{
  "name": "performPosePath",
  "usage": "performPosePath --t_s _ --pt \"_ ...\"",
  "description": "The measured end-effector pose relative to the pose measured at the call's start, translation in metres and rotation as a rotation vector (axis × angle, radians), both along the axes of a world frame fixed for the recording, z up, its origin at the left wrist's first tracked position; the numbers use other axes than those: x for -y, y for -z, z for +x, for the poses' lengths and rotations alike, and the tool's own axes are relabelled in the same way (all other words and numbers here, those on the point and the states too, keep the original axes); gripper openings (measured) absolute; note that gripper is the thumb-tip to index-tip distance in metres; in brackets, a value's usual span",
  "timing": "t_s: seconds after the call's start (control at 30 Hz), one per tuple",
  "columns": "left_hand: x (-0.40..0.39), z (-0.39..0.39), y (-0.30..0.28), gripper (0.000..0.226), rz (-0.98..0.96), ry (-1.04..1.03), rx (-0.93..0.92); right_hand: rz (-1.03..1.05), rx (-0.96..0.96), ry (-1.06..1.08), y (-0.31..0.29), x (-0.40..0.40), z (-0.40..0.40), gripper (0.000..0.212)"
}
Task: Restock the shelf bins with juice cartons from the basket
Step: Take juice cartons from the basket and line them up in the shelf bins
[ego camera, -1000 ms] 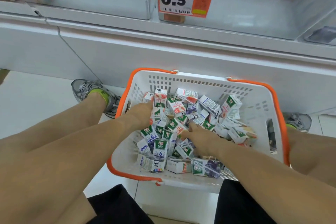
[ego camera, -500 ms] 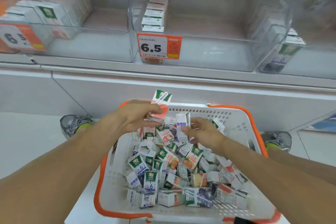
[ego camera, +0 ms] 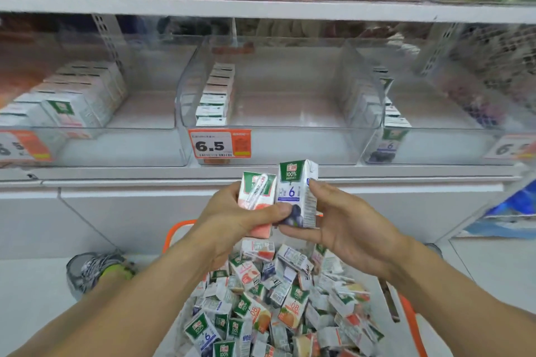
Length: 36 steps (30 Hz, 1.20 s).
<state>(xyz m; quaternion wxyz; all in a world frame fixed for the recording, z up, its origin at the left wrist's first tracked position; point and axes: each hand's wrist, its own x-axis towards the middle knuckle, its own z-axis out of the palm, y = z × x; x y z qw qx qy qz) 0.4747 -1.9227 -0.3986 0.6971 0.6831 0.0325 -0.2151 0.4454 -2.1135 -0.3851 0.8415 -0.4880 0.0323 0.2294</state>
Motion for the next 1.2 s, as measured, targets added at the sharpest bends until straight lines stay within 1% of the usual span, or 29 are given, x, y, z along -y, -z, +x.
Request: performPosePath --t_s 0.07,0.13,0.2,0.27,0.33,0.37,0.43,0.5,0.57,0.67,0.8,0.87,0.93,0.97,1.03,1.13,1.2 --pt "0.010 -0.002 0.001 0.050 0.044 0.006 0.029 -0.120 0.015 0.037 -0.001 0.000 -0.002 0.041" --pt "0.019 -0.002 0.000 0.049 0.032 0.018 0.013 -0.254 -0.018 0.102 -0.003 0.003 -0.002 0.035" --pt "0.026 0.000 -0.004 0.060 -0.069 0.060 -0.057 -0.314 -0.058 0.161 -0.009 0.012 0.000 0.030" --pt "0.032 0.005 -0.011 0.067 -0.198 0.067 -0.120 -0.278 -0.047 0.233 -0.019 0.027 0.006 0.029" --pt "0.036 0.011 -0.019 0.059 -0.299 0.034 -0.154 -0.256 0.033 0.328 -0.033 0.047 0.011 0.033" --pt "0.038 0.014 -0.022 0.054 -0.324 0.039 -0.155 -0.279 0.088 0.378 -0.041 0.058 0.014 0.038" --pt "0.043 0.020 -0.028 0.051 -0.341 0.060 -0.130 -0.366 0.196 0.481 -0.058 0.083 0.018 0.043" --pt "0.046 0.025 -0.030 0.045 -0.352 0.054 -0.104 -0.454 0.297 0.581 -0.073 0.108 0.022 0.042" --pt "0.048 0.029 -0.031 0.042 -0.348 0.040 -0.083 -0.581 0.393 0.667 -0.085 0.132 0.030 0.046" --pt "0.051 0.030 -0.030 0.039 -0.342 0.043 -0.060 -0.742 0.459 0.702 -0.094 0.162 0.056 0.039" --pt "0.055 0.033 -0.026 0.042 -0.315 0.048 -0.044 -0.945 0.414 0.740 -0.091 0.196 0.114 0.041" --pt "0.057 0.035 -0.023 0.042 -0.294 0.054 -0.033 -1.079 0.356 0.759 -0.086 0.209 0.145 0.047" --pt "0.057 0.038 -0.020 0.042 -0.297 0.045 -0.026 -1.183 0.279 0.711 -0.081 0.217 0.170 0.057" --pt "0.057 0.040 -0.018 0.043 -0.302 0.039 -0.027 -1.202 0.231 0.666 -0.078 0.218 0.181 0.057" --pt "0.056 0.043 -0.017 0.043 -0.311 0.039 -0.024 -1.202 0.143 0.601 -0.071 0.216 0.198 0.046" --pt "0.055 0.047 -0.018 0.039 -0.329 0.068 0.002 -1.167 0.110 0.555 -0.060 0.212 0.224 0.040" --pt "0.054 0.048 -0.020 0.038 -0.353 0.076 0.016 -1.194 0.117 0.522 -0.056 0.207 0.234 0.041"
